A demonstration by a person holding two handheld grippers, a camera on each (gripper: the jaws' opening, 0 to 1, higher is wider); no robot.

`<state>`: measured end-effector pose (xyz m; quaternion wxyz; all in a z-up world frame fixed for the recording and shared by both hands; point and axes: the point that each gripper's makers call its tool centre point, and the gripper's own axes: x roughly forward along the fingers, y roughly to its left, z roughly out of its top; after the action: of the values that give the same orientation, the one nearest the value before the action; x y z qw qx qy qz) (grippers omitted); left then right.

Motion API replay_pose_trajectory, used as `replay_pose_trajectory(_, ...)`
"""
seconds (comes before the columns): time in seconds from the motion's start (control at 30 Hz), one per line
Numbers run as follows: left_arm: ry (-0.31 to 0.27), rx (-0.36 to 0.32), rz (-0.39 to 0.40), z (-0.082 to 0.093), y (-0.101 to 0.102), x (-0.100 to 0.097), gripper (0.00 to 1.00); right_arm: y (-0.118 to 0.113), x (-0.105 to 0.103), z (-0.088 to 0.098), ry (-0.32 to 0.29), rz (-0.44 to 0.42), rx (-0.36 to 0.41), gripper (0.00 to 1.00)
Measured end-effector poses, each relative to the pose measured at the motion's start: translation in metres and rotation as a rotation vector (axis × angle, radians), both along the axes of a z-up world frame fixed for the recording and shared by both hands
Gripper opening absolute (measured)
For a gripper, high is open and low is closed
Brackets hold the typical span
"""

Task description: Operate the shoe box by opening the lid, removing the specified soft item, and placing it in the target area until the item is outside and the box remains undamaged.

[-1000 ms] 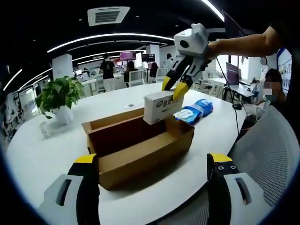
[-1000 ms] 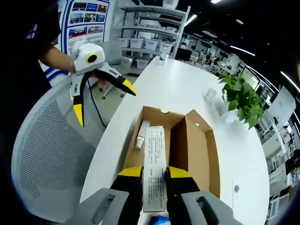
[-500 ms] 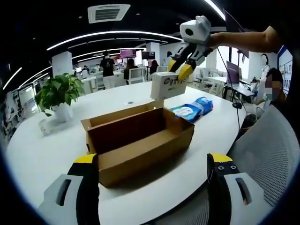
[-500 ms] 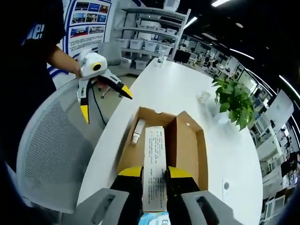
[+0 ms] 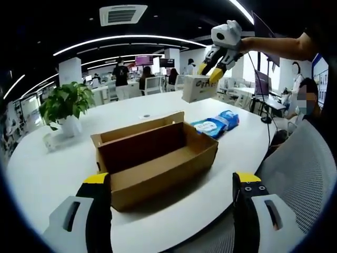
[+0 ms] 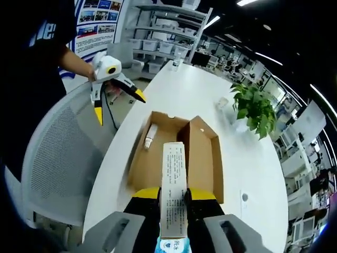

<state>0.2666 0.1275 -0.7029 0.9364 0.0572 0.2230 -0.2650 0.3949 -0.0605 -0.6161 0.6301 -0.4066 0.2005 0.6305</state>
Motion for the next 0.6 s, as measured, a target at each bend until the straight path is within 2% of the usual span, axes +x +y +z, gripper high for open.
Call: replay_pose_trajectory(0.6,-0.011,-0.008,0.010,0.003,0.002,0.002,1.00,-0.048,0.025,0.010,-0.032,-0.073,-0.015,0.15)
